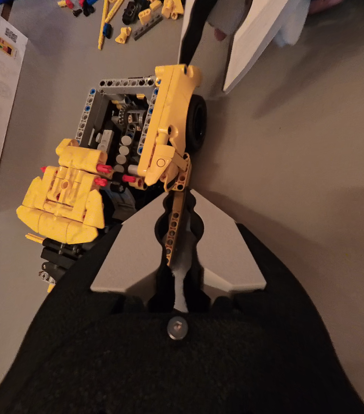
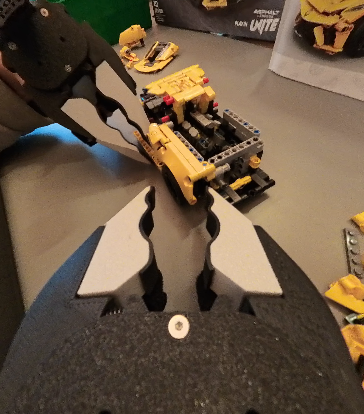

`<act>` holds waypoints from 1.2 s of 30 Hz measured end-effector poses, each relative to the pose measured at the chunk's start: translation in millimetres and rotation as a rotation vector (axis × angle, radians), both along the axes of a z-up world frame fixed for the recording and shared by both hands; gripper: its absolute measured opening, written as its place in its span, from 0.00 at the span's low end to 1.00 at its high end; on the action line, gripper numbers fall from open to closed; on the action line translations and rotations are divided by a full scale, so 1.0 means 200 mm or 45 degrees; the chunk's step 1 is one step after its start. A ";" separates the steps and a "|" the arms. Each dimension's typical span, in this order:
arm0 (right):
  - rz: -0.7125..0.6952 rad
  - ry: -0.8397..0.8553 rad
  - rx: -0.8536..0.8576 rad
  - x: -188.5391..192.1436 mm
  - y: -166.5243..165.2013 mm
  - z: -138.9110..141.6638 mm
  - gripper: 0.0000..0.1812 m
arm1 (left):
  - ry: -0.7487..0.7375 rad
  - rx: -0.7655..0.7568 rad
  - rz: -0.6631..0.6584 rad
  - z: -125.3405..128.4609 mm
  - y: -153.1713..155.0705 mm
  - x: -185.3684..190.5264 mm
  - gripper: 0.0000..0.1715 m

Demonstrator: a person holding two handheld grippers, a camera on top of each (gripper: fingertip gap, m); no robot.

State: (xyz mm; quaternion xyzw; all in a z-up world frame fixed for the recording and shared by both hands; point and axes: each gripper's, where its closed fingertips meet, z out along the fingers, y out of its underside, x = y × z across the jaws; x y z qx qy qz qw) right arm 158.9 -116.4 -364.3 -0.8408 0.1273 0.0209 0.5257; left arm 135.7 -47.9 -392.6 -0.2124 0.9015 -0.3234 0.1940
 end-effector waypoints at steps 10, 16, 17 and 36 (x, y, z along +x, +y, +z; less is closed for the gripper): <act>0.246 0.204 0.013 0.03 0.05 0.02 0.21 | 0.249 -0.196 -0.055 0.11 0.03 -0.08 0.15; 0.247 0.153 0.005 0.13 0.08 0.13 0.23 | 0.259 -0.353 -0.062 0.23 0.08 -0.05 0.15; 0.279 0.172 0.023 0.12 0.09 0.14 0.23 | 0.211 -0.411 -0.033 0.28 0.11 -0.02 0.15; 0.366 -0.169 -0.132 -0.01 0.27 0.04 0.15 | -0.109 -0.597 0.236 0.27 0.23 0.32 0.39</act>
